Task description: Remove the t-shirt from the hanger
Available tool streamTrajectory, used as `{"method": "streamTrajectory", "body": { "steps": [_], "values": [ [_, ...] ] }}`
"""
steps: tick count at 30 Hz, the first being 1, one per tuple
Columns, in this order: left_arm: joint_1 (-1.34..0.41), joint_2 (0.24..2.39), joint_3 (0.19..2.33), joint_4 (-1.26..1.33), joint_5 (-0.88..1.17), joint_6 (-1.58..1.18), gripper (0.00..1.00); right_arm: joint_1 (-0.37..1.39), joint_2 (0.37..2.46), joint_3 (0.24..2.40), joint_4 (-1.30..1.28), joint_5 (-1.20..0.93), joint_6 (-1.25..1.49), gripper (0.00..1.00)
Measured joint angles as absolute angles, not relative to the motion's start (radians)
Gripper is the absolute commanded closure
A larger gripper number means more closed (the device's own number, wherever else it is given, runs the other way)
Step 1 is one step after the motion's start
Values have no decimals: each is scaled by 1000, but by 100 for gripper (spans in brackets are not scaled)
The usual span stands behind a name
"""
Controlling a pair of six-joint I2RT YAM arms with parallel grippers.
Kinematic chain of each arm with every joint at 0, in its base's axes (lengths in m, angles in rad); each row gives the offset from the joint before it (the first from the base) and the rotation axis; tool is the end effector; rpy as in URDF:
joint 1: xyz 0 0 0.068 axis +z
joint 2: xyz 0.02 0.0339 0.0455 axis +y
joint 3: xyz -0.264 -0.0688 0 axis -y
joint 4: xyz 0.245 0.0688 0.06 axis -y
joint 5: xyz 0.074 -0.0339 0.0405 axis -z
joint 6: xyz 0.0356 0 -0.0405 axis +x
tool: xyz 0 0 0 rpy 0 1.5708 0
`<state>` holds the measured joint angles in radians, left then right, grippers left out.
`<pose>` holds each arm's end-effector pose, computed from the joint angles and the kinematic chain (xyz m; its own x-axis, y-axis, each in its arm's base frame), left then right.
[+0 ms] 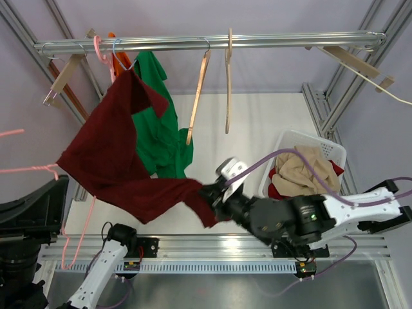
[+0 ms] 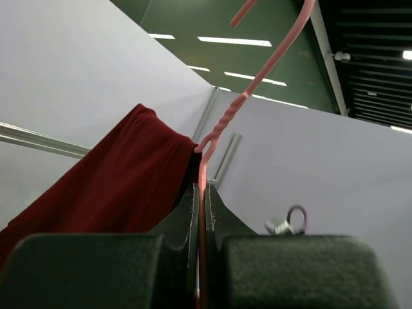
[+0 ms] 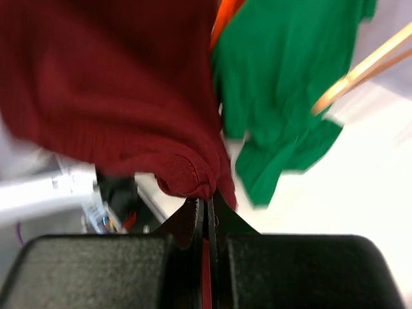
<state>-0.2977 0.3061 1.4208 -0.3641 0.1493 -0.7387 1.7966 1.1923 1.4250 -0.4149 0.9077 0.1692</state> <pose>-0.0951 0.0236 0.5139 0.2168 -0.7630 -0.6090 0.7304 0.5407 -0.4174 -0.0267 0.2415 0.4563 -0.0903 -0.0701 -0.9934 -0.7692 0.6385 0.0248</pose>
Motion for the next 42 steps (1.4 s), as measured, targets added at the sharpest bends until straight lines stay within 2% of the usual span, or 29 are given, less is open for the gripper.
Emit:
{"method": "streamTrajectory", "body": {
  "steps": [8, 10, 13, 16, 17, 18, 22, 24, 27, 31, 32, 34, 35, 36, 37, 38, 42],
  "values": [
    [-287, 275, 1389, -446, 384, -792, 100, 1533, 1119, 1436, -245, 695, -27, 100],
    [-280, 275, 1405, -460, 442, -796, 100, 1501, 1120, 1435, -241, 659, -44, 97],
    [-274, 271, 1429, -458, 513, -801, 100, 1484, 1118, 1428, -233, 574, -54, 83],
    [-274, 261, 1434, -452, 563, -806, 100, 1484, 1097, 1378, -212, 488, -57, 61],
    [-274, 260, 1433, -449, 582, -810, 100, 1483, 1086, 1354, -202, 463, -59, 53],
    [-274, 260, 1431, -443, 598, -814, 100, 1483, 1075, 1332, -198, 442, -64, 36],
    [-274, 260, 1423, -434, 649, -823, 100, 1474, 1043, 1295, -199, 375, -92, 5],
    [-274, 259, 1421, -422, 663, -829, 100, 1466, 1028, 1295, -196, 348, -108, 1],
    [-274, 251, 1409, -391, 689, -840, 100, 1457, 1005, 1295, -185, 300, -125, 0],
    [-274, 244, 1381, -350, 716, -859, 100, 1451, 1003, 1296, -175, 224, -133, 1],
    [-274, 244, 1376, -346, 721, -863, 100, 1450, 1007, 1296, -175, 209, -134, 5],
    [-274, 244, 1367, -342, 729, -867, 100, 1443, 1019, 1296, -169, 167, -137, 25],
    [-274, 244, 1365, -342, 730, -868, 100, 1440, 1024, 1296, -167, 142, -138, 61],
    [-274, 244, 1365, -342, 731, -869, 100, 1436, 1028, 1295, -165, 119, -138, 79],
    [-274, 244, 1364, -341, 731, -869, 100, 1434, 1030, 1294, -162, 99, -131, 91],
    [-274, 242, 1361, -340, 731, -868, 100, 1433, 1030, 1293, -159, 86, -127, 100],
    [-274, 228, 1335, -332, 729, -863, 100, 1430, 1002, 1279, -155, 106, -104, 100]
  ]
}}
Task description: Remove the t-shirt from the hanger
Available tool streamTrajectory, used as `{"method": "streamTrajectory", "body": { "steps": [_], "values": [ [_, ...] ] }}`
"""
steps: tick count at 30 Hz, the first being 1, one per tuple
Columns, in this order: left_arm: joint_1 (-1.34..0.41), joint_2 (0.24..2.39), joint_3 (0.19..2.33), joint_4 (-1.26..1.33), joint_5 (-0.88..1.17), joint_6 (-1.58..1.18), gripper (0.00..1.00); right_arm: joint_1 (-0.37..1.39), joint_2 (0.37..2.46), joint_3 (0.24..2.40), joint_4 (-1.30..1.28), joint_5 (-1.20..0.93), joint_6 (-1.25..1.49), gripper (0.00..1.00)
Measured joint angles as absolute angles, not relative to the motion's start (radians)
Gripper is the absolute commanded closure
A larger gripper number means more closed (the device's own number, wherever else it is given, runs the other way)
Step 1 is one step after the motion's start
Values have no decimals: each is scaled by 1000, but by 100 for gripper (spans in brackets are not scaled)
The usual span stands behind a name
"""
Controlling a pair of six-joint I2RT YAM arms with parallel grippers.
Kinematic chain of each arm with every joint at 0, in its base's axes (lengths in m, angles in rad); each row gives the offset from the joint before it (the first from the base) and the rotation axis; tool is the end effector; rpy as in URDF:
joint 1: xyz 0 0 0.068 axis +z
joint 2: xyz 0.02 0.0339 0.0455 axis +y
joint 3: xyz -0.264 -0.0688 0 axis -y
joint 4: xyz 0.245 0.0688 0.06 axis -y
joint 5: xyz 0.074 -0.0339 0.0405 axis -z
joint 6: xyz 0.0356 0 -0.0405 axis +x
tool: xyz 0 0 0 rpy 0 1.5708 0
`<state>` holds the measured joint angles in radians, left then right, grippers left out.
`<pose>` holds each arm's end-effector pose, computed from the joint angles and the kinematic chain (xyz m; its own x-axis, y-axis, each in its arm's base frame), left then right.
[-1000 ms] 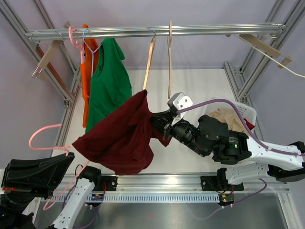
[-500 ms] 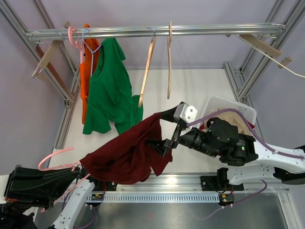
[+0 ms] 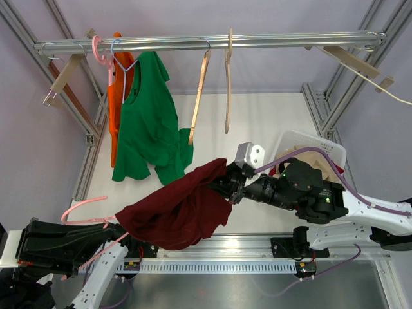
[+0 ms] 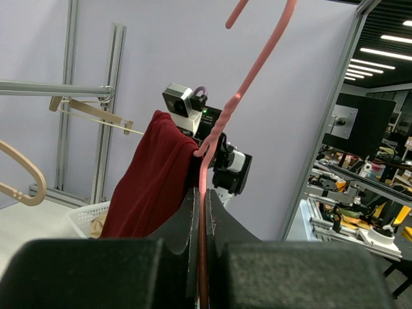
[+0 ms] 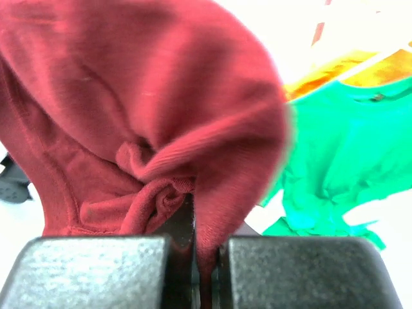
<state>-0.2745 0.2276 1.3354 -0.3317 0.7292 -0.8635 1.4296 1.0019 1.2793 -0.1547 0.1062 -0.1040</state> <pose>-0.1120 0.0069 0.4895 -0.0634 -0.5710 -0.8185 0.9413 0.2383 -0.2392 0.0327 0.2030 0.4741 0.1178 0.0952 -0.9885 -0.9626 0.2554 -0.0901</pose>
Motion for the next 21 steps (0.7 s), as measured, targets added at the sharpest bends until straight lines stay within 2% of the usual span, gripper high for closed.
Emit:
{"method": "streamTrajectory", "body": {
  "steps": [4, 8, 11, 16, 21],
  "values": [
    [-279, 229, 1349, -383, 714, -817, 100, 1427, 950, 1275, -170, 259, -97, 100],
    [-292, 272, 1453, -465, 686, -749, 100, 1425, 919, 1334, -216, 532, -105, 100],
    [-296, 290, 1513, -500, 659, -703, 100, 1425, 916, 1427, -233, 723, -137, 100],
    [-296, 290, 1557, -548, 575, -631, 100, 1425, 931, 1620, -227, 899, -229, 100],
    [-297, 289, 1510, -555, 511, -589, 100, 1420, 1000, 1819, -39, 1040, -494, 100]
  ]
}}
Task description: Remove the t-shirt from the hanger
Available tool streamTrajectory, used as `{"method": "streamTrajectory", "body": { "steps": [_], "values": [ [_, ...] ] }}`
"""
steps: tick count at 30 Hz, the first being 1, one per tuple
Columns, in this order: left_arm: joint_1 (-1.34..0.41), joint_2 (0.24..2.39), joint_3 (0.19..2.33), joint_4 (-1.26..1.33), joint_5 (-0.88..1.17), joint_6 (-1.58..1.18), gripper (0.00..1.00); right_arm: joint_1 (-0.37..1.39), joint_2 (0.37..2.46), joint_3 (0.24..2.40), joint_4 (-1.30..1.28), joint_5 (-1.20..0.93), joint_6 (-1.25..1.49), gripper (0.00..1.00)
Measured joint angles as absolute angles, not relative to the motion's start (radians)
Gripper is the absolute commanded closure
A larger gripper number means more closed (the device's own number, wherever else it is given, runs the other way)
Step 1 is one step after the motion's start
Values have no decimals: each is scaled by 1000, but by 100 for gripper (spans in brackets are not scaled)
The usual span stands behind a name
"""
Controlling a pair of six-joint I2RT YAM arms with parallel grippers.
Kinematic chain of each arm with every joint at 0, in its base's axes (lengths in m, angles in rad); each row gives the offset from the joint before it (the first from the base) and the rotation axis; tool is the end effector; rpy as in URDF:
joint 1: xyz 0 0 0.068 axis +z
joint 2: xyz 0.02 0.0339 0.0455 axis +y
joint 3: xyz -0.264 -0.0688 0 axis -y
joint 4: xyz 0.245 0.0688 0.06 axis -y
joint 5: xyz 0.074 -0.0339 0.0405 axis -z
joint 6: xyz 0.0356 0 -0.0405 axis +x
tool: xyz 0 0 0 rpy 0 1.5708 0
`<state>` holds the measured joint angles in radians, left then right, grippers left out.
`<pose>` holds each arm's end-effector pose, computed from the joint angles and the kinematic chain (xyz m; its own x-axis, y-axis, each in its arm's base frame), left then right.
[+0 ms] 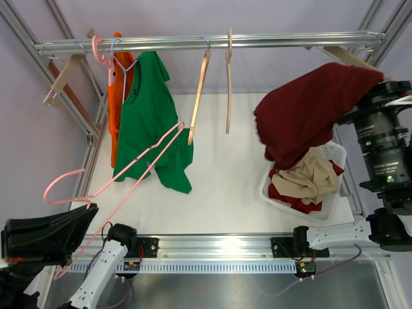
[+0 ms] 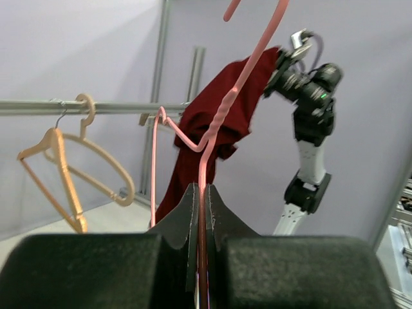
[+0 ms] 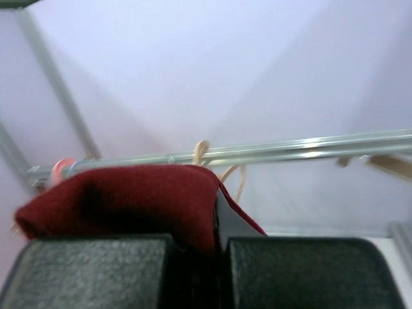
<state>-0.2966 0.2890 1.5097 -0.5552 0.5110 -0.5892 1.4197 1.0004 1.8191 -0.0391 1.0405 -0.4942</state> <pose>-0.1225 0.0192 0.5043 0.1448 -0.5511 -0.8218 0.8459 0.4998 -0.1861 0.0404 0.0611 0.6203 0.2865 0.2880 -0.9138 -0.3087 0.9306 0.1965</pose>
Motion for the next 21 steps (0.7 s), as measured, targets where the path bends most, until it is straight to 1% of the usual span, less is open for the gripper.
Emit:
{"method": "streamTrajectory", "body": {
  "steps": [2, 4, 6, 8, 10, 12, 15, 18, 21],
  "values": [
    [-296, 289, 1477, -569, 492, -575, 100, 1409, 1024, 1863, 61, 1069, -622, 100],
    [-296, 289, 1451, -587, 478, -566, 100, 1361, 1048, 1903, 114, 1080, -697, 100],
    [-297, 287, 1434, -599, 466, -557, 100, 1294, 1048, 1900, 136, 1087, -736, 100],
    [-297, 282, 1421, -602, 458, -550, 100, 1199, 1026, 1858, 118, 1083, -717, 100],
    [-296, 273, 1411, -603, 455, -546, 100, 1068, 975, 1766, 20, 1063, -618, 100],
    [-297, 264, 1404, -603, 454, -545, 100, 892, 921, 1650, -74, 1023, -490, 100],
    [-297, 256, 1398, -603, 453, -538, 100, 647, 838, 1411, -206, 913, -244, 100],
    [-297, 255, 1391, -602, 453, -531, 100, 521, 774, 1143, -279, 854, -24, 100],
    [-297, 256, 1380, -602, 453, -527, 100, 480, 752, 916, -361, 847, 187, 100]
  ]
}}
